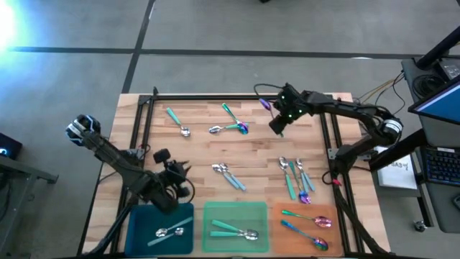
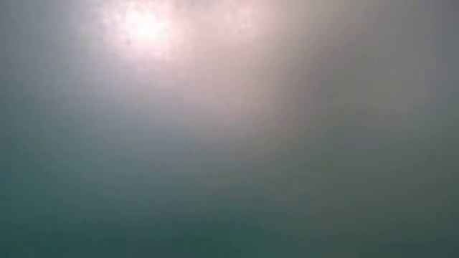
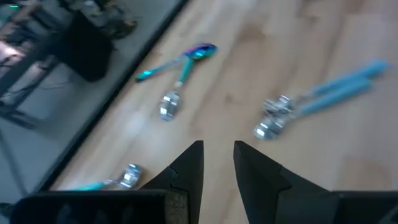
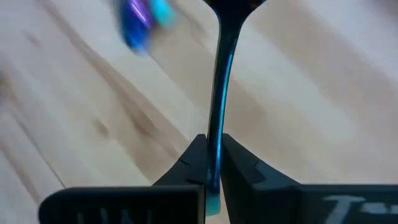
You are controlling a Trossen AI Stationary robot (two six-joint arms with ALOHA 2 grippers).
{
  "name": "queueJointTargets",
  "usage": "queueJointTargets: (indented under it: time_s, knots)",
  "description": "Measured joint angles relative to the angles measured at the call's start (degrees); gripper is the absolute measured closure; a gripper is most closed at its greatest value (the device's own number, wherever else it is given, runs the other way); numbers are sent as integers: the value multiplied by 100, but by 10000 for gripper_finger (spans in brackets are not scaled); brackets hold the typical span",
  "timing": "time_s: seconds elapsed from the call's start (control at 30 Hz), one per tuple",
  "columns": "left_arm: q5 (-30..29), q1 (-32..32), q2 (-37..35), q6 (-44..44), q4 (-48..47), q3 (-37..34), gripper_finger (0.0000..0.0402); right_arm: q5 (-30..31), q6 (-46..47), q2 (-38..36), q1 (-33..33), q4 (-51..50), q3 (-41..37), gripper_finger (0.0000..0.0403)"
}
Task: Sort silverware by color (type)
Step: Put the blue spoon into the orange bin
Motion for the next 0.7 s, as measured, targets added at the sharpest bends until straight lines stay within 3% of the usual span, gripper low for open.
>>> queueJointTargets:
  time_s: [0.23, 0.33, 0.7]
  knots:
    - [-775, 613, -5, -210, 68, -61, 329, -121, 3, -150, 984, 1914, 0, 390]
    - [-811, 847, -5, -210, 125, -107, 329, -123, -100, -150, 1386, 2393, 0, 390]
    - [-195, 1887, -7, -221, 124, -687, 329, -90, 81, -178, 2217, 2163, -2, 390]
